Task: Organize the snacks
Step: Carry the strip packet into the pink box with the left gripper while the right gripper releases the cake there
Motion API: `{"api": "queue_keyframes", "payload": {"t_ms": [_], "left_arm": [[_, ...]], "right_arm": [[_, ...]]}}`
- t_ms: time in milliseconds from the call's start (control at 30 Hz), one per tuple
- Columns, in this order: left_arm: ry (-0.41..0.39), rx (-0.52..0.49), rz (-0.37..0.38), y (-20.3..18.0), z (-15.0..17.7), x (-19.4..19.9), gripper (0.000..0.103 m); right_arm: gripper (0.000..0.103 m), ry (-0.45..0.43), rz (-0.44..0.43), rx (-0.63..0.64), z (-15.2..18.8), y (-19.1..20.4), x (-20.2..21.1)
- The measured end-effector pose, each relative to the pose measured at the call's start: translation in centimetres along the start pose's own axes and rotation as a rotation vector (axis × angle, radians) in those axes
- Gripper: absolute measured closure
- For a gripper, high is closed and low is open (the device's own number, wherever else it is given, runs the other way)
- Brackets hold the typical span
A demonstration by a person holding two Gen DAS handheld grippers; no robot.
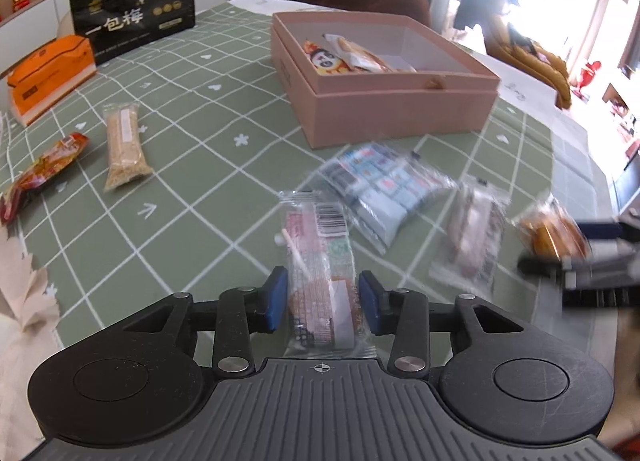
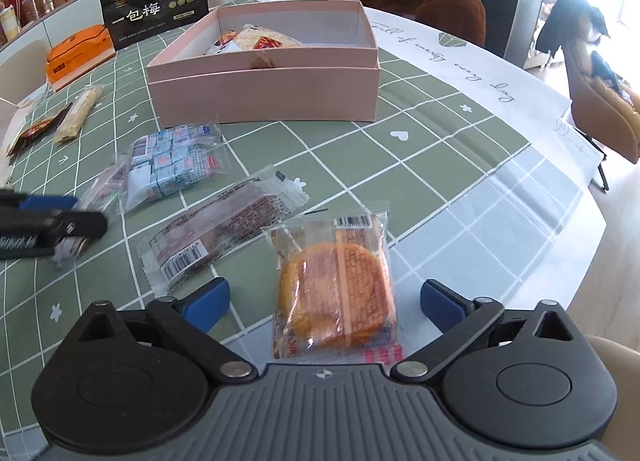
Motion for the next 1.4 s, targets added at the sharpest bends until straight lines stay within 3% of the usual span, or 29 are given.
{"api": "queue_keyframes", "payload": {"t_ms": [33,67,100,233,567,633,767,900,1000,1133,1167,1233,1300,1400], "left_arm": [[0.008,-0.006,0.0,0.0,0.3,0.2,0.059],[0.016,-0.011,0.001,-0.1,0.6,0.5,0.059],[0.023,-0.016,0.0,-0.2,0.8,0.6,0.058],[0.058,-0.066,-0.022,-0.8,1.3,0.8,0.055],[0.097,-0.047,-0.008,-0.7,1.4,0.9,0.055],[0.081,-0.036,-0.006,-0.6,1.4,1.1,0.057],[0.031,0.091,0.038,0.2,2.1,2.1,0.061],[-0.085,0.09,-0.011,0.6,1.7,4.3,0.061],[-0.219,0.094,0.028,0.3,-1.9,6.8,0.061],[-0.406,0.041,0.161,-1.4,-12.3,9.1,0.061],[-0.413,0.026,0.203,-2.0,-15.2,8.6,0.061],[-0.341,0.017,0.326,-3.3,-20.4,6.0,0.06],[-0.283,0.101,0.42,-3.2,-24.2,2.6,0.058],[-0.238,0.151,0.388,-2.3,-26.9,-2.1,0.058]], "right_arm": [[0.022,-0.003,0.0,0.001,-0.2,-0.1,0.2],[0.043,-0.001,-0.004,0.005,-0.5,-0.1,0.5],[0.047,0.005,-0.005,0.01,-0.7,-0.1,0.7],[0.047,0.031,-0.043,-0.01,-0.6,0.1,1.2],[0.047,0.031,-0.055,0.022,0.4,1.3,2.0],[0.047,0.032,-0.053,0.015,0.4,1.1,2.0],[0.047,0.032,-0.053,0.004,0.4,0.6,2.2],[0.047,0.012,-0.056,0.009,-0.5,0.1,3.0],[0.047,-0.022,-0.053,0.011,-2.2,-0.6,4.0],[0.047,-0.129,-0.093,0.017,-8.5,-1.5,6.3],[0.047,-0.164,-0.095,0.024,-10.7,-1.6,6.9],[0.047,-0.219,-0.088,0.047,-15.2,-1.6,7.1],[0.047,-0.247,-0.085,0.057,-19.0,-1.1,6.0],[0.047,-0.206,-0.111,0.019,-22.0,-0.2,2.3]]}}
Point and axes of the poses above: each gripper's, at about its wrist camera, not at the fingertips, and x roughly against the way its jaws point, y to its left, z to its underside, the point moved 10 cm from there along -x, roughly the way its jaws point
